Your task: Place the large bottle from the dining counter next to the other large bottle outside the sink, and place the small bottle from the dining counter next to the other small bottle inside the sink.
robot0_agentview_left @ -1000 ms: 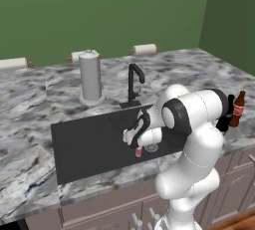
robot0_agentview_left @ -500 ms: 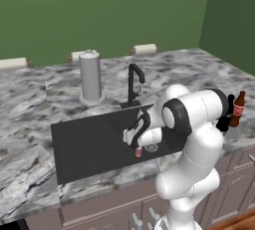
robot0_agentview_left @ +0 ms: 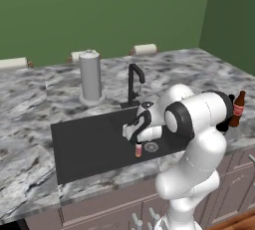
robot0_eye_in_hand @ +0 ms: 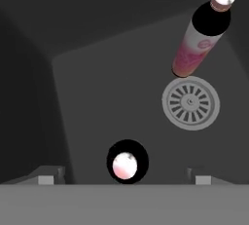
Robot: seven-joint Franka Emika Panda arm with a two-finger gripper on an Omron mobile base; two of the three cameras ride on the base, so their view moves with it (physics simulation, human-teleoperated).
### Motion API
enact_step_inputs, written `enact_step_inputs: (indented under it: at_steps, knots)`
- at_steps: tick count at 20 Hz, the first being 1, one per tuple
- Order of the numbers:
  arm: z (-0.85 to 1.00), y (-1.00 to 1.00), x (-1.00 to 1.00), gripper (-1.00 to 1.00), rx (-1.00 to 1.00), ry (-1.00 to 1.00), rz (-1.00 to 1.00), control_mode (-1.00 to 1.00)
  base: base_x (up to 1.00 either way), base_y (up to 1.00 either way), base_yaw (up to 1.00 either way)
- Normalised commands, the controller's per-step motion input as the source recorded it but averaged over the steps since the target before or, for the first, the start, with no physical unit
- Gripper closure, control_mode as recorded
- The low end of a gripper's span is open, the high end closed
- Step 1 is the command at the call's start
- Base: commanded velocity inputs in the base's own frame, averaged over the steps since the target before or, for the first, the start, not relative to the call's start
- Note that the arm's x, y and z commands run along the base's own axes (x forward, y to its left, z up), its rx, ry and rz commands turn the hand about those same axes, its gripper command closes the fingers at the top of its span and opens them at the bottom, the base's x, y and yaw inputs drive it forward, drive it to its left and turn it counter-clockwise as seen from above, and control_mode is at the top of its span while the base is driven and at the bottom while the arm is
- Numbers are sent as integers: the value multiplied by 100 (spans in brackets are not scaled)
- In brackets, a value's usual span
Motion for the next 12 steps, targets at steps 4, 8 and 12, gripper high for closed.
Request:
enact_step_inputs:
  at_steps: [4, 8, 12]
  knots:
    - [43, 8, 31, -100, 0, 0, 0, -100, 0, 0, 0]
    - [29, 10, 31, -100, 0, 0, 0, -100, 0, 0, 0]
    - [12, 16, 25, -100, 0, 0, 0, -100, 0, 0, 0]
